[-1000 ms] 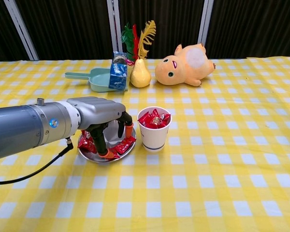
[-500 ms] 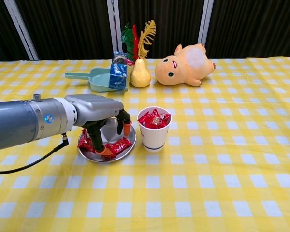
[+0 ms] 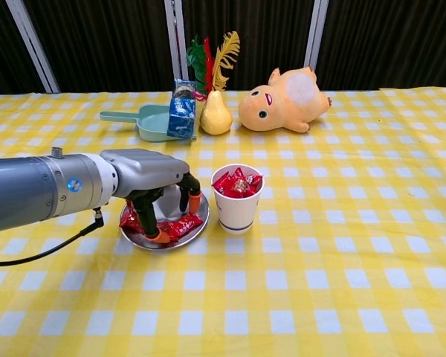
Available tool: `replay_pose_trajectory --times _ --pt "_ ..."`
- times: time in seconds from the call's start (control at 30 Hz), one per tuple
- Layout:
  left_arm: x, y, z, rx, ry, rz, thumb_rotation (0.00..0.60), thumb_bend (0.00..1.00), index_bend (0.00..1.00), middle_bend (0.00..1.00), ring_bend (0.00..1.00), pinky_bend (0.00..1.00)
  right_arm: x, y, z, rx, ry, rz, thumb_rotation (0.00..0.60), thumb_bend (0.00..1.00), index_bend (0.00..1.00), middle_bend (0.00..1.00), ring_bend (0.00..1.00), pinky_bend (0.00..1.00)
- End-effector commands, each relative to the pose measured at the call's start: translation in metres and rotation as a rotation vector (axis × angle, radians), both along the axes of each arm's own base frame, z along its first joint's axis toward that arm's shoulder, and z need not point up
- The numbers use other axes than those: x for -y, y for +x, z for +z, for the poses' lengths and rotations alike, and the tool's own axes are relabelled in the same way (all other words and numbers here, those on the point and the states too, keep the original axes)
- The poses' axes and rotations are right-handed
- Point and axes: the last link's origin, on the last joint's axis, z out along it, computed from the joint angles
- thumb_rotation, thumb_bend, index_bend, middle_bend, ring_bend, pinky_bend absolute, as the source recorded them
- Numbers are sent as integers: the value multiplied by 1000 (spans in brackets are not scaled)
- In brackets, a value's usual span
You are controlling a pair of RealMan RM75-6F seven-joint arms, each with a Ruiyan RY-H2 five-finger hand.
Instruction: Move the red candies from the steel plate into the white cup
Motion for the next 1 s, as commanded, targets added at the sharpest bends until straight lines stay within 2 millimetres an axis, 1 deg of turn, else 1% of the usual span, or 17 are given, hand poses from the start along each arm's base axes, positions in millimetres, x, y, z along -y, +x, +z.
replay_pose_trajectory --times 0.03,0.27,0.4,0.6,0.73,1.0 --pt "-1 2 -1 -1 0 -1 600 270 351 347 832 901 8 5 4 4 -3 3 600 362 0 0 0 1" --pt "1 -1 -7 -13 -3 4 600 276 411 440 832 901 6 4 3 0 1 -4 600 362 0 0 0 1" --pt "1 -1 -9 -20 0 8 600 281 440 474 832 901 7 5 4 1 -1 -3 600 362 0 0 0 1" --pt "1 -5 -10 -35 5 16 600 362 508 555 832 901 7 5 4 2 0 -3 600 362 0 0 0 1" --pt "-1 -4 -7 -28 22 15 600 376 527 592 833 901 7 5 4 1 -1 -3 600 362 0 0 0 1" --pt "-10 7 9 17 67 12 600 376 534 600 833 901 7 5 4 2 -2 -4 600 361 0 0 0 1"
